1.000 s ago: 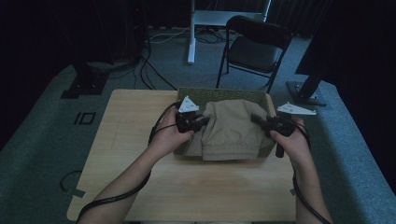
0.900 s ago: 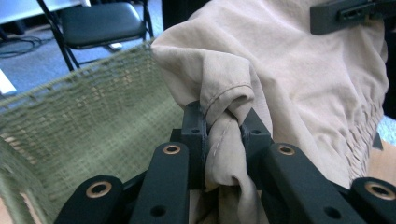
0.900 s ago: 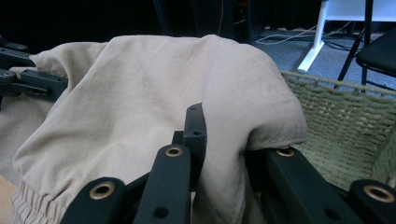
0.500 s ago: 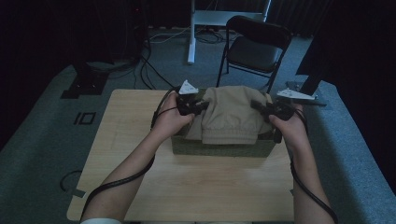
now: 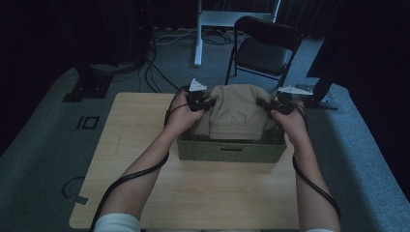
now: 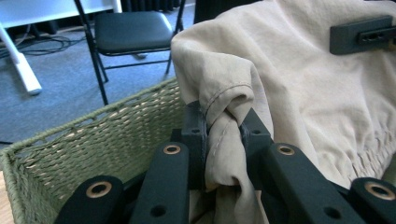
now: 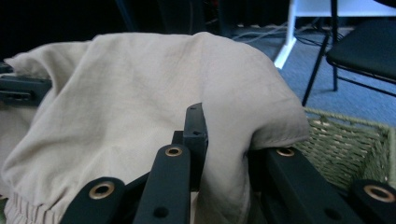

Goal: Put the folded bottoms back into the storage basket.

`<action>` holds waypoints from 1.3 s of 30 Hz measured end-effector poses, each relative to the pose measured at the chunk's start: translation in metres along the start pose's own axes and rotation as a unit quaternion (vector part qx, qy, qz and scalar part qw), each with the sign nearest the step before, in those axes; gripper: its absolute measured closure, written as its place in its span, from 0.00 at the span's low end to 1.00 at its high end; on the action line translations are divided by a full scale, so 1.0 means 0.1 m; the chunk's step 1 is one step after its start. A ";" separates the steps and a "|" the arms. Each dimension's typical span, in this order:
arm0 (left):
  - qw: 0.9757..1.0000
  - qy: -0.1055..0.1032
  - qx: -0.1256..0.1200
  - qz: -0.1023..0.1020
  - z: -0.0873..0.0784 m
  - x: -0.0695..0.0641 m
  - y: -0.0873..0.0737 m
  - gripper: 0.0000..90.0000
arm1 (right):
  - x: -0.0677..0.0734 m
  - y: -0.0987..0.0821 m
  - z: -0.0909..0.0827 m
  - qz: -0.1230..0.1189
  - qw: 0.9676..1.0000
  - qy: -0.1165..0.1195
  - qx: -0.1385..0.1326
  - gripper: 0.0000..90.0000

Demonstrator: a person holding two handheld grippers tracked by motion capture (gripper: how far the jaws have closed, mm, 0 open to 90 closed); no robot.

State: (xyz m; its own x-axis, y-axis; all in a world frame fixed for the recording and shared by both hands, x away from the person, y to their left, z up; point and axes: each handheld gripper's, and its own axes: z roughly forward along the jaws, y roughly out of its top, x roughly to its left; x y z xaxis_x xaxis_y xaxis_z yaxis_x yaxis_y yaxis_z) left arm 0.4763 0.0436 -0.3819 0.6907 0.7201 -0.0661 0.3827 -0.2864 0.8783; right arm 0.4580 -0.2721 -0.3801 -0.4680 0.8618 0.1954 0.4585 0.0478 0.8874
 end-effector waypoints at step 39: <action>0.992 0.038 0.107 -0.059 0.90 0.26 -0.76 0.52 | -0.32 -0.73 0.96 0.002 0.991 -0.068 0.113 0.79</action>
State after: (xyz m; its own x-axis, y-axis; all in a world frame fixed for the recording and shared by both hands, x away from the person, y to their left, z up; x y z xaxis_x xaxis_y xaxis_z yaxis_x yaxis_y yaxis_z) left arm 0.5203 0.0277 -0.4929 0.5879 0.8001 -0.1193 0.5857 -0.3192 0.7450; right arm 0.5125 -0.2548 -0.4915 -0.3668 0.9217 0.1263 0.6240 0.1431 0.7682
